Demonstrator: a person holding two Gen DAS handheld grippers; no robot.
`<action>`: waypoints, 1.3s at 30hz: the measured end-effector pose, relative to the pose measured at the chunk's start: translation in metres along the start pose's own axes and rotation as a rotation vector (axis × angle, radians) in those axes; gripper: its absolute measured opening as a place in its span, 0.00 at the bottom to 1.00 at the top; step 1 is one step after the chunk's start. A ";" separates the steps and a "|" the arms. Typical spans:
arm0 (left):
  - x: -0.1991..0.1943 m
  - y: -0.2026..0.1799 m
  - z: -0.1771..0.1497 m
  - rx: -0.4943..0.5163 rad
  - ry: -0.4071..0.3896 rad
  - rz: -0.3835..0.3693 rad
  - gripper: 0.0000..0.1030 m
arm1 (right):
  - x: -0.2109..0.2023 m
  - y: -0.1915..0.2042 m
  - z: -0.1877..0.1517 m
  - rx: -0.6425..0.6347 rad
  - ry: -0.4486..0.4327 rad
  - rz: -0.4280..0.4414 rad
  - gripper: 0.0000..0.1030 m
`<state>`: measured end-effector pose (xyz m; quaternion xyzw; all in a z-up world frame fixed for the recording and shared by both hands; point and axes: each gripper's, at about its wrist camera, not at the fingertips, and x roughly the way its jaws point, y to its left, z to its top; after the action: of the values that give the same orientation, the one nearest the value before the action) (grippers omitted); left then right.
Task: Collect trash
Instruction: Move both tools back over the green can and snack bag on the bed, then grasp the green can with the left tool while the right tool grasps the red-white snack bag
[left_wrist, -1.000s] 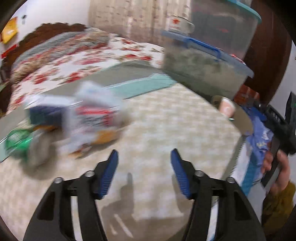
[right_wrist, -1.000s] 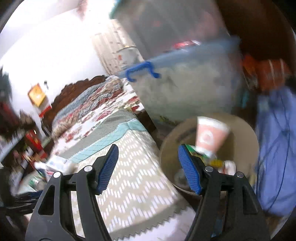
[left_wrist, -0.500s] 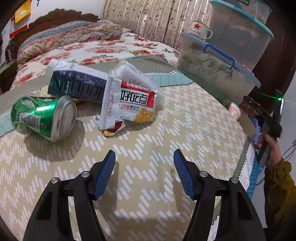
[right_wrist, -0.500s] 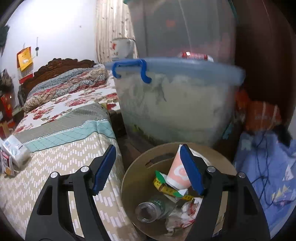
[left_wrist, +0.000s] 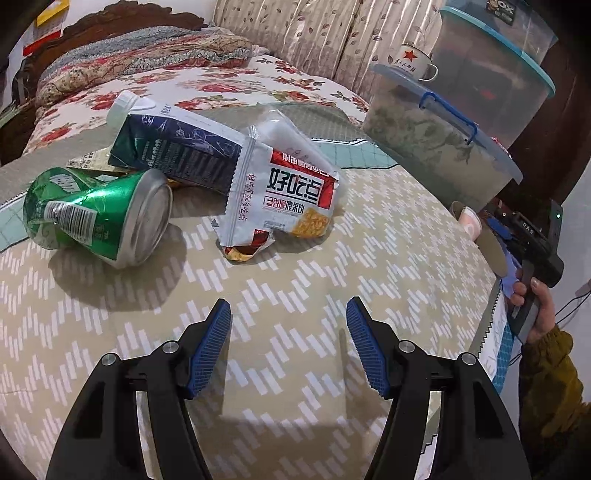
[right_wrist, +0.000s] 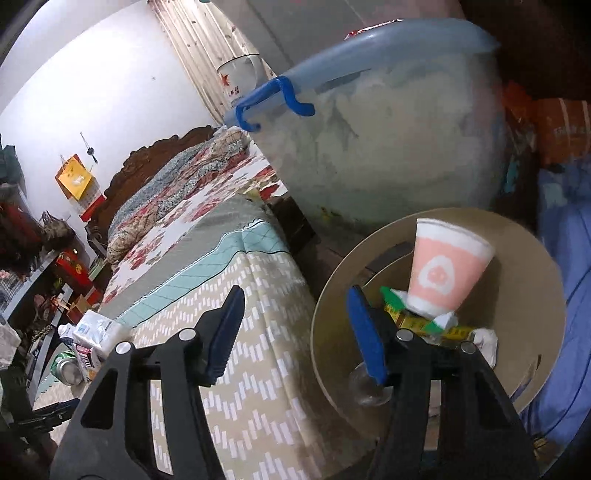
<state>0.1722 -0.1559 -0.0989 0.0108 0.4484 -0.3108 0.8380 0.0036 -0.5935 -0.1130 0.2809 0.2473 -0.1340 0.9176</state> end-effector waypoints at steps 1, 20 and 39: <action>-0.001 0.001 0.000 0.010 -0.001 0.006 0.60 | -0.001 0.001 -0.002 0.010 -0.004 0.009 0.57; -0.047 0.012 -0.007 0.007 -0.113 0.015 0.66 | -0.038 0.070 -0.004 -0.208 -0.164 -0.162 0.66; -0.042 0.155 0.035 -0.579 -0.004 -0.105 0.81 | 0.120 0.267 -0.097 -0.170 0.497 0.398 0.72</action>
<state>0.2638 -0.0200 -0.0865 -0.2527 0.5168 -0.2128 0.7897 0.1703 -0.3348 -0.1264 0.2703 0.4141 0.1419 0.8575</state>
